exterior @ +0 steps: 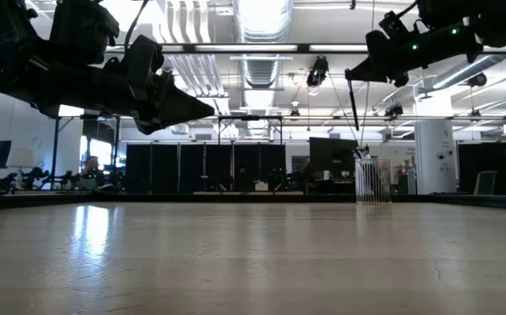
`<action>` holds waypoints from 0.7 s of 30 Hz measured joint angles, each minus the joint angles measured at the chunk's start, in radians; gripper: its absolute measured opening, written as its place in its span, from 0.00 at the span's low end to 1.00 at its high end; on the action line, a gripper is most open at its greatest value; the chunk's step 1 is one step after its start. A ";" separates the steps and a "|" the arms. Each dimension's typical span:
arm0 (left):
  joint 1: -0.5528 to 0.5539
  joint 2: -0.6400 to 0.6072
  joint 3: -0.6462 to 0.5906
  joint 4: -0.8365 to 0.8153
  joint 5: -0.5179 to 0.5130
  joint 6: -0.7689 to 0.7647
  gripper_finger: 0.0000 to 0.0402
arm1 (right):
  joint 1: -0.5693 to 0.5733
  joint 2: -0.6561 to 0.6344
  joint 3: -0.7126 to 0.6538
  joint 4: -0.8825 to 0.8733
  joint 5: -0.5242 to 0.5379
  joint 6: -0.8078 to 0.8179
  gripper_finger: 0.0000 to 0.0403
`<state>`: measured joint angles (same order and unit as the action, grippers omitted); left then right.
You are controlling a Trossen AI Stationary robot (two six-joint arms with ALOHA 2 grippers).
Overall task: Put items in baskets/containers
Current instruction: Put the black eyeshadow brush into the gold pen holder
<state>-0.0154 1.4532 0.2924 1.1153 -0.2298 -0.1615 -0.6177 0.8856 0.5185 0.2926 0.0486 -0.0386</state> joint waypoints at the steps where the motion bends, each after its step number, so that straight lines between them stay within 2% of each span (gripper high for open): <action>1: 0.000 0.000 0.000 0.000 0.000 0.000 0.00 | -0.012 0.000 -0.010 0.024 0.000 0.000 0.02; 6: 0.001 0.000 -0.002 0.013 0.000 -0.005 0.00 | -0.077 0.000 -0.069 0.149 0.000 0.001 0.02; 12: 0.001 0.000 -0.003 0.016 0.000 -0.006 0.00 | -0.144 0.000 -0.103 0.169 0.000 0.005 0.02; 21: 0.005 0.000 -0.003 0.015 0.000 -0.007 0.00 | -0.160 -0.002 -0.111 0.229 0.022 -0.010 0.02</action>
<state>-0.0101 1.4532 0.2890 1.1305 -0.2298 -0.1684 -0.7780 0.8841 0.4080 0.5217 0.0711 -0.0488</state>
